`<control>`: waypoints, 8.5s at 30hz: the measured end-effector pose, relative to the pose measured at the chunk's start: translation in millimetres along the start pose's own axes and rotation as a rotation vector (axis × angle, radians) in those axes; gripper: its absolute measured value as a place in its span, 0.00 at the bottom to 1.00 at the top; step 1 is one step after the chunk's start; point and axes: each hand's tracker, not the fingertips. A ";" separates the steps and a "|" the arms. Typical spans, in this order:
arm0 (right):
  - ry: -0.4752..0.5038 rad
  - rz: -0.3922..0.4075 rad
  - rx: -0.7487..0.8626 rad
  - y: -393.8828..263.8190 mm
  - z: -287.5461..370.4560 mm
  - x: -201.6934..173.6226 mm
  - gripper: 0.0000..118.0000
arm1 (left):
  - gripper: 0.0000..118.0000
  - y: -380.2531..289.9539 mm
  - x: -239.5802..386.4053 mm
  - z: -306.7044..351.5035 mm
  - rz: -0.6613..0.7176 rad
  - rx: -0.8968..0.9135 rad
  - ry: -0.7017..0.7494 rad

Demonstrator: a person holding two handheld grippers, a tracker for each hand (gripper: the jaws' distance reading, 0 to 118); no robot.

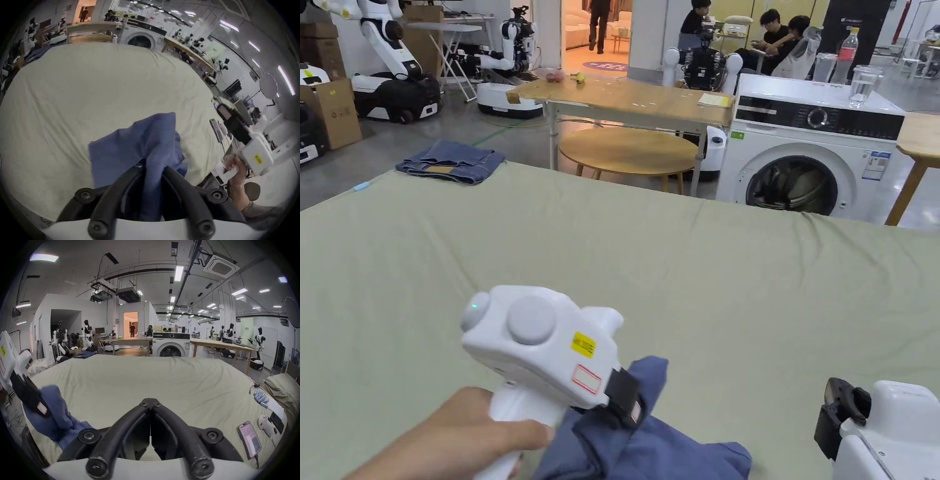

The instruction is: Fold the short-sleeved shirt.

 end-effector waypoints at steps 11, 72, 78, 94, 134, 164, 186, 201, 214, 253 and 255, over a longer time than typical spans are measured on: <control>-0.056 -0.008 -0.010 -4.7 11.3 21.5 0.00 | 0.02 -16.3 48.9 -102.3 -0.002 -0.128 0.108; -0.115 -0.047 0.227 30.4 -9.7 -23.9 0.00 | 0.00 -67.8 -27.6 44.7 -0.179 1.067 0.544; -0.045 -0.008 0.108 14.4 7.7 -33.2 0.00 | 0.00 -73.2 -36.5 46.8 -0.159 1.028 0.523; 0.066 0.047 -0.409 -106.5 -35.5 -83.5 0.00 | 0.00 -106.5 -78.5 37.5 -0.068 0.826 0.434; 0.105 0.037 -0.442 -98.5 -38.4 -74.5 0.00 | 0.24 -59.7 -164.7 -103.2 0.378 -0.028 -0.561; 0.192 0.116 -0.152 -14.4 -51.1 -163.0 0.00 | 0.18 -59.6 -316.7 202.4 0.405 0.123 0.021; 0.188 0.175 -0.231 -30.7 -66.2 -169.4 0.00 | 0.32 -90.3 -411.8 223.3 0.540 -0.069 0.455; 0.170 0.117 -0.195 -21.1 -60.2 -149.4 0.00 | 0.44 -75.4 -320.5 225.8 0.286 0.277 0.541; 0.063 0.040 -0.143 0.2 -54.4 -95.7 0.00 | 0.43 -62.3 -130.5 48.6 -0.090 0.659 0.540; -0.099 -0.036 0.143 26.4 -37.4 -54.4 0.15 | 0.07 -39.6 -20.7 5.7 -0.141 0.969 0.626; -0.100 -0.026 0.149 28.2 -37.4 -52.7 0.47 | 0.19 -38.6 -19.1 6.7 -0.156 0.958 0.639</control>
